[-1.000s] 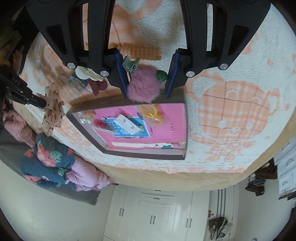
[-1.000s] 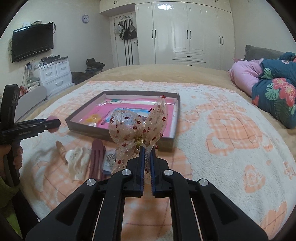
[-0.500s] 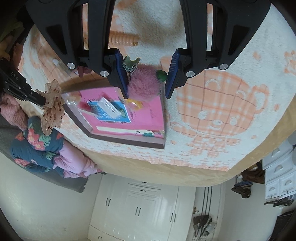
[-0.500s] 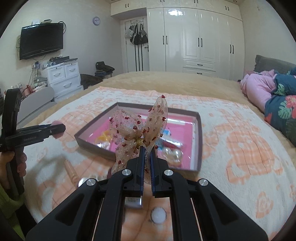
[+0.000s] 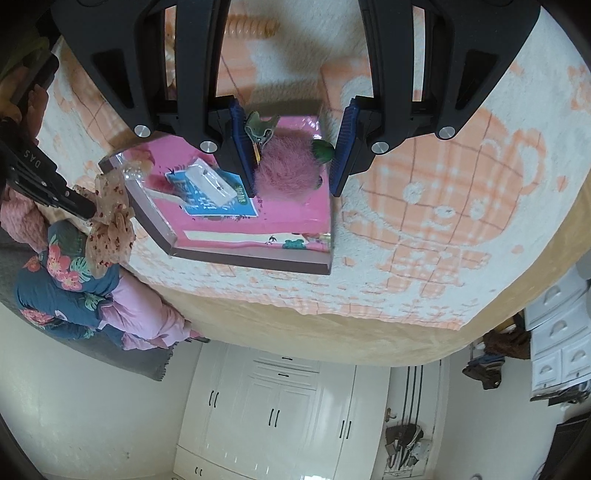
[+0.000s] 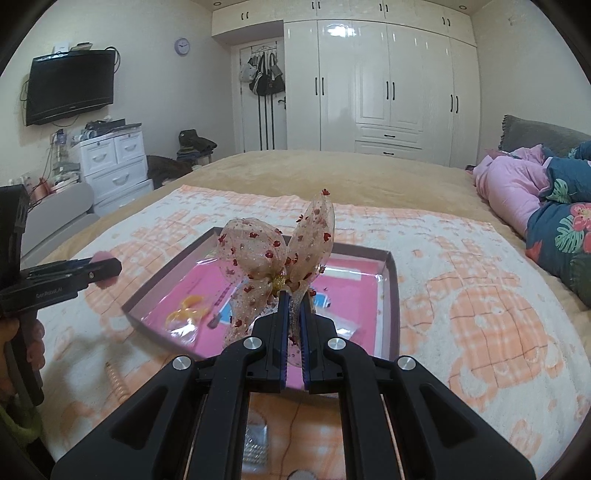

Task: Organize jewelry
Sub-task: 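Carry the pom-pom clip and beige bow over the tray box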

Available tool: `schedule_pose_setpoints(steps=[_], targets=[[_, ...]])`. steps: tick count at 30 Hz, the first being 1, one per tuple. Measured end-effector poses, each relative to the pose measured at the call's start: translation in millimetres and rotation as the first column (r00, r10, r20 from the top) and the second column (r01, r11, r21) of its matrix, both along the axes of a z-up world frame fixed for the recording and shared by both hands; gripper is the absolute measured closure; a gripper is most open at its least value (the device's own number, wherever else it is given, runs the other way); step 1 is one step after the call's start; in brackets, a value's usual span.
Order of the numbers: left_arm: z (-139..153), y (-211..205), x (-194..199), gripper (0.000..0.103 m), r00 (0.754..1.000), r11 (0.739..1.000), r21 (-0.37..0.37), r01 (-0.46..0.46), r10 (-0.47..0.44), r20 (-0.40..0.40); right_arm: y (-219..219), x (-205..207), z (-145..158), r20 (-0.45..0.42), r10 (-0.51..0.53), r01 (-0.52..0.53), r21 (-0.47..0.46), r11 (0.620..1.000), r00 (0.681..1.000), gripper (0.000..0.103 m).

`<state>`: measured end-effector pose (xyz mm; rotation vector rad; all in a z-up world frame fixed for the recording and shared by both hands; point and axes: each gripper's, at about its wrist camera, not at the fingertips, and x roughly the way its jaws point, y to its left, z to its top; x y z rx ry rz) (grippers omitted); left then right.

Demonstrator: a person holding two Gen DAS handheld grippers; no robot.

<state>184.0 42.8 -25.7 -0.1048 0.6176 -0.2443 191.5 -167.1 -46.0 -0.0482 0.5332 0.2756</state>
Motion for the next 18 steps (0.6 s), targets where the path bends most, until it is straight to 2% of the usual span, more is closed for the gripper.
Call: schedule_pose_setpoints(steps=[11, 18], targets=[[-5, -31, 26, 0.072, 0.999, 0.998, 0.024, 0.051, -0.05, -0.013, -12, 26, -5, -0.012, -0.052, 0.052, -0.019, 0.998, 0.999, 0.097], [-15, -50, 40, 0.072, 0.996, 0.996, 0.041, 0.081, -0.08, -0.042, -29, 45, -18, -0.065, -0.096, 0.096, -0.012, 0.995, 0.993, 0.097]])
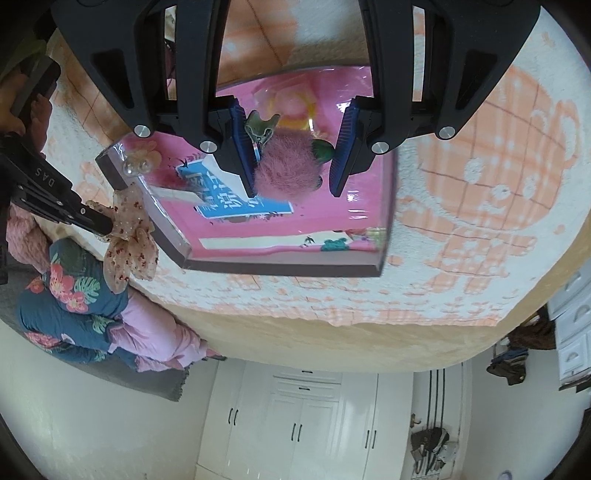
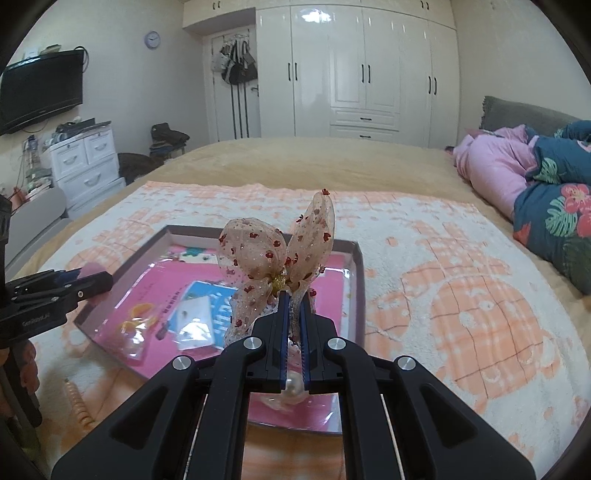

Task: Organize jewelry
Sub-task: 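Carry the pom-pom clip and beige bow over the tray box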

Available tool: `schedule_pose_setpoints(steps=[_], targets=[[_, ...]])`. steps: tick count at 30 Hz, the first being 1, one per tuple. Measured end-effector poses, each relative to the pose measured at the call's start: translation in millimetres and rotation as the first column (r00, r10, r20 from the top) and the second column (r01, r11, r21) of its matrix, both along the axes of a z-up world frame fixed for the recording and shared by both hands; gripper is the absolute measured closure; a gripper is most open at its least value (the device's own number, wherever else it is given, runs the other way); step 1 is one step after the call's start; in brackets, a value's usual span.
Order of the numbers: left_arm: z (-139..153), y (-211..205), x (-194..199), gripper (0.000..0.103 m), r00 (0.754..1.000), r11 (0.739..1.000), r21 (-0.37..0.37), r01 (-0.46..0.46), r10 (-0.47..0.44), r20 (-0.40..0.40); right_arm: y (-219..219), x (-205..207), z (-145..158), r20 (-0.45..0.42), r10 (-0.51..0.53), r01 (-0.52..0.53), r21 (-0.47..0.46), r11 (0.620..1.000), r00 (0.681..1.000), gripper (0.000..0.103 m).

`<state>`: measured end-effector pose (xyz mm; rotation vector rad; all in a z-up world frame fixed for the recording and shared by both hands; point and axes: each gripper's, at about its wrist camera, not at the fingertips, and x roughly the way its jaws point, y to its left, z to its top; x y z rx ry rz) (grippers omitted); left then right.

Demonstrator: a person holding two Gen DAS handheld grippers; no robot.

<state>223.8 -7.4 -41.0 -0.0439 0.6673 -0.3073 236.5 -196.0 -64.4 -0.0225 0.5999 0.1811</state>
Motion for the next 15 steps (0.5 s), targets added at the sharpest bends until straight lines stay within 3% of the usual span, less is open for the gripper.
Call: schedule_pose_setpoints(steps=[15], targets=[[-21, -24, 17, 0.072, 0.997, 0.999, 0.036, 0.034, -0.032, -0.072, -9, 28, -20, -0.06, -0.033, 0.033, 0.007, 0.999, 0.998, 0.097]])
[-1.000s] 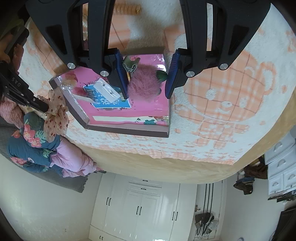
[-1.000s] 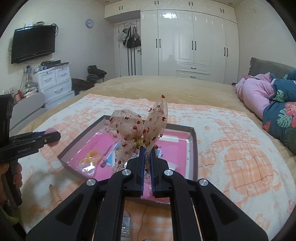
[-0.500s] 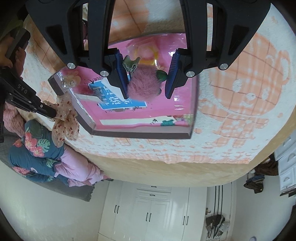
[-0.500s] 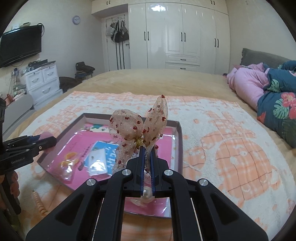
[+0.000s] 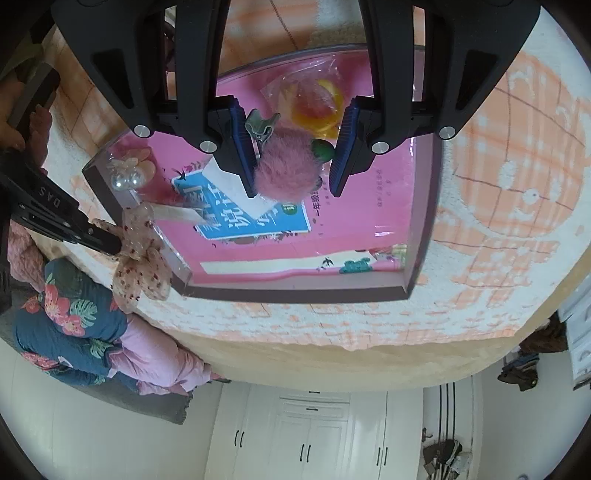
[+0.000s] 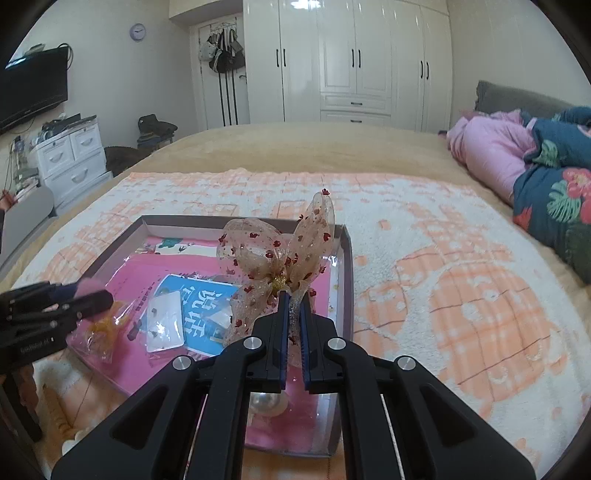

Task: Organize jewelry
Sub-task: 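Carry the pom-pom clip and beige bow over the tray box, then open both tools to drop the pom-pom clip and bow into the box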

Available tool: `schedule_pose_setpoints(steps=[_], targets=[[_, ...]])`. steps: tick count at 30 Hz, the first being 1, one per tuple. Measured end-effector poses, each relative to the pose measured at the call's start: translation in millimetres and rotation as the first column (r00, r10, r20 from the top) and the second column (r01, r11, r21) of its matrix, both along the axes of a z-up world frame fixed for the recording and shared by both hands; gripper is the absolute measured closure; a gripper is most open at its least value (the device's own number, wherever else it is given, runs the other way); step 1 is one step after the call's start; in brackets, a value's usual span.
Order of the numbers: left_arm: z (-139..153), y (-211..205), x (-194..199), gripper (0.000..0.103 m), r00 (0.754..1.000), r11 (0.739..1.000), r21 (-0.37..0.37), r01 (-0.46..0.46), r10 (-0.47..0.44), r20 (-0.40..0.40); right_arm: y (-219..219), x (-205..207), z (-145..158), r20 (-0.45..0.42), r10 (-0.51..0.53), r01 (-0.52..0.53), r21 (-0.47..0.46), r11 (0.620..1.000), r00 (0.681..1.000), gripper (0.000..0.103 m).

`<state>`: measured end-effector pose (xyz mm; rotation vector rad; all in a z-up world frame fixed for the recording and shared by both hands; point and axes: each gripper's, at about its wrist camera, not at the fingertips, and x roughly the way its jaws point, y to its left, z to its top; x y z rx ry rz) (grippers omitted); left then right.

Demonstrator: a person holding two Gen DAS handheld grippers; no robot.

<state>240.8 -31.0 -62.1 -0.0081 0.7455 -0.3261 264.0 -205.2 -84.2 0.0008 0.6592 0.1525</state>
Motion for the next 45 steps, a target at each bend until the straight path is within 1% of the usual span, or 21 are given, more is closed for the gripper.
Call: schedule_pose_setpoints(steps=[2, 12, 14, 16, 18, 20, 22, 24, 28, 29, 30, 31, 34, 36, 38, 39, 41, 43, 44, 45], targets=[[-3, -2, 1, 0.072, 1.0, 1.0, 0.002, 0.004, -0.004, -0.01, 1, 5, -3, -0.014, -0.005, 0.005, 0.006, 1.0, 1.0, 0.097], [-9, -8, 4, 0.072, 0.999, 1.0, 0.011, 0.018, -0.018, -0.036, 7, 28, -20, -0.069, -0.015, 0.014, -0.019, 1.0, 0.998, 0.097], [-9, -8, 4, 0.072, 0.999, 1.0, 0.013, 0.017, -0.016, -0.037, 6, 30, -23, -0.079, -0.023, 0.022, -0.021, 1.0, 0.997, 0.096], [-9, -10, 3, 0.072, 1.0, 0.999, 0.032, 0.018, -0.017, -0.026, 7, 30, -25, -0.082, -0.024, 0.021, -0.031, 0.999, 0.996, 0.096], [-9, -12, 2, 0.072, 0.999, 0.999, 0.032, 0.025, -0.024, -0.026, 8, 30, -26, -0.08, -0.02, 0.017, -0.039, 0.999, 0.997, 0.089], [-9, -13, 2, 0.072, 0.999, 0.999, 0.025, 0.027, -0.026, -0.028, 8, 27, -25, -0.07, -0.022, 0.019, -0.039, 0.999, 0.997, 0.077], [-9, -13, 2, 0.072, 0.999, 0.999, 0.02, 0.025, -0.024, -0.03, 7, 24, -24, -0.062, -0.025, 0.022, -0.038, 0.999, 0.998, 0.07], [-9, -12, 2, 0.072, 0.999, 1.0, 0.021, 0.022, -0.022, -0.027, 5, 20, -22, -0.053, -0.026, 0.024, -0.027, 0.999, 0.998, 0.069], [-7, -11, 0, 0.07, 1.0, 1.0, 0.017, 0.017, -0.016, -0.021, 1, 6, -14, -0.009, -0.034, 0.034, -0.009, 0.999, 0.999, 0.052], [-6, -10, 0, 0.069, 1.0, 1.0, 0.018, 0.013, -0.013, -0.019, 1, 2, -11, 0.002, -0.034, 0.034, -0.003, 0.999, 0.999, 0.049], [-6, -10, -1, 0.065, 1.0, 1.0, 0.017, 0.011, -0.011, -0.017, 0, -4, -8, 0.019, -0.029, 0.029, 0.005, 1.0, 0.999, 0.049], [-5, -9, -1, 0.063, 1.0, 1.0, 0.015, 0.008, -0.008, -0.015, -1, -9, -5, 0.034, -0.024, 0.024, 0.007, 1.0, 0.999, 0.047], [-2, -8, -3, 0.055, 1.0, 1.0, 0.017, -0.004, 0.005, -0.006, -1, -22, 1, 0.065, -0.016, 0.016, 0.001, 1.0, 0.998, 0.038], [0, -7, -6, 0.042, 1.0, 1.0, 0.017, -0.022, 0.022, 0.002, 0, -30, 3, 0.08, -0.009, 0.01, -0.005, 1.0, 0.997, 0.033], [3, -5, -8, 0.038, 0.999, 0.999, 0.01, -0.032, 0.032, 0.012, 0, -36, 4, 0.091, -0.008, 0.009, -0.014, 1.0, 0.996, 0.028], [5, -4, -10, 0.032, 0.999, 0.999, 0.007, -0.04, 0.04, 0.02, 0, -41, 5, 0.099, -0.009, 0.011, -0.017, 1.0, 0.995, 0.027], [10, -2, -14, 0.025, 0.998, 0.998, 0.002, -0.056, 0.055, 0.039, -2, -48, 7, 0.111, -0.015, 0.016, -0.012, 1.0, 0.994, 0.021], [15, 2, -19, 0.02, 0.996, 0.998, -0.011, -0.065, 0.066, 0.054, -3, -53, 8, 0.118, -0.02, 0.021, -0.006, 1.0, 0.993, 0.02], [19, 4, -21, 0.013, 0.995, 0.997, -0.019, -0.072, 0.074, 0.063, -3, -55, 8, 0.121, -0.02, 0.021, -0.006, 1.0, 0.992, 0.019], [22, 5, -23, 0.011, 0.994, 0.996, -0.026, -0.08, 0.082, 0.074, -4, -58, 9, 0.124, -0.022, 0.023, -0.007, 1.0, 0.992, 0.018]])
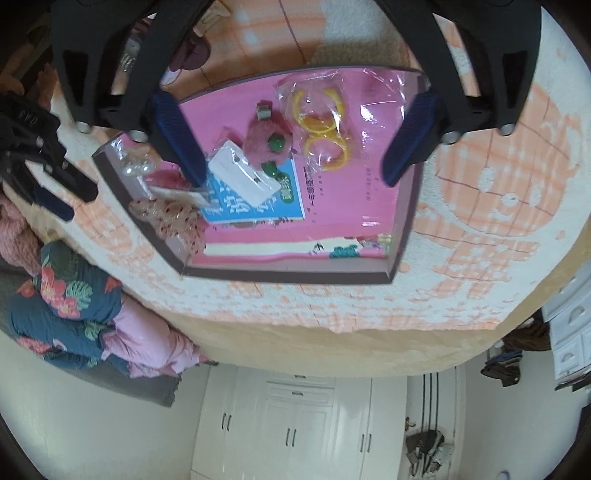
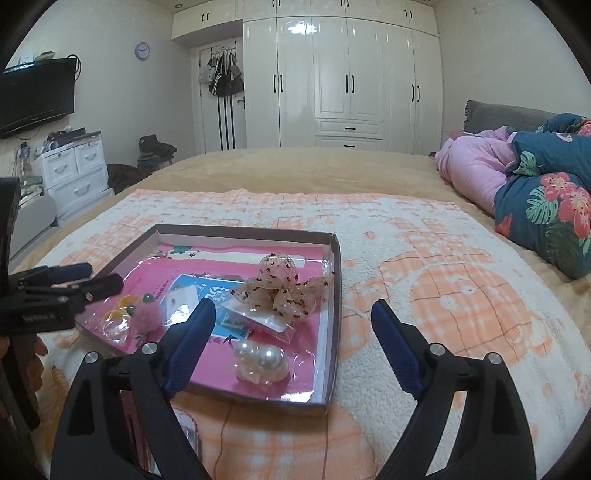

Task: Organize jewelry
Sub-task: 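Open both tools to drop the pom-pom clip and bow into the box, then pull both tools back toward the cream claw clip and bobby pin packet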

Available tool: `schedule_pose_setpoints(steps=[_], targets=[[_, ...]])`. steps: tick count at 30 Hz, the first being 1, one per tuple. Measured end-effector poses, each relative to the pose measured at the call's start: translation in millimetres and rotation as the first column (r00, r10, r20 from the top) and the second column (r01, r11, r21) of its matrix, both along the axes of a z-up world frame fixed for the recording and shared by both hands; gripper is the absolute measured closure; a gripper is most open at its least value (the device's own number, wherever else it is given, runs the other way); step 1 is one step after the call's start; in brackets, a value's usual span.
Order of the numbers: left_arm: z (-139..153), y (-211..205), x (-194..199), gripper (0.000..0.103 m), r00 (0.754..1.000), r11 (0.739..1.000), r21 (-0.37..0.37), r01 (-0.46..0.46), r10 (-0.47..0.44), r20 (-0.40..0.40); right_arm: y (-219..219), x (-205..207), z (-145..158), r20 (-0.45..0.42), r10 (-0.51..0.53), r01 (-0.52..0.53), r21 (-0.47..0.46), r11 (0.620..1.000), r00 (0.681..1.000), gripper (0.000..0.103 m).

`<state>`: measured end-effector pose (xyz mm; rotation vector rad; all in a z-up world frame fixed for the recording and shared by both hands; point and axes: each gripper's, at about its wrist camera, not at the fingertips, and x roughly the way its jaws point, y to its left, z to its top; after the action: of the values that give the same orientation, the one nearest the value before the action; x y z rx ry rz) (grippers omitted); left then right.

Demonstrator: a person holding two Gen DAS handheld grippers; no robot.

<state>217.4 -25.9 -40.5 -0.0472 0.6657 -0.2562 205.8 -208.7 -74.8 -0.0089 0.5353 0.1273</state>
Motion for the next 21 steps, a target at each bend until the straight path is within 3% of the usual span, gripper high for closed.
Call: schedule_pose_setpoints(steps=[21], targets=[[45, 14, -61, 0.011, 0.993, 0.998, -0.055, -0.03, 0.036, 0.11, -11, -49, 30, 0.09, -0.014, 0.013, 0.018, 1.0, 0.996, 0.016]])
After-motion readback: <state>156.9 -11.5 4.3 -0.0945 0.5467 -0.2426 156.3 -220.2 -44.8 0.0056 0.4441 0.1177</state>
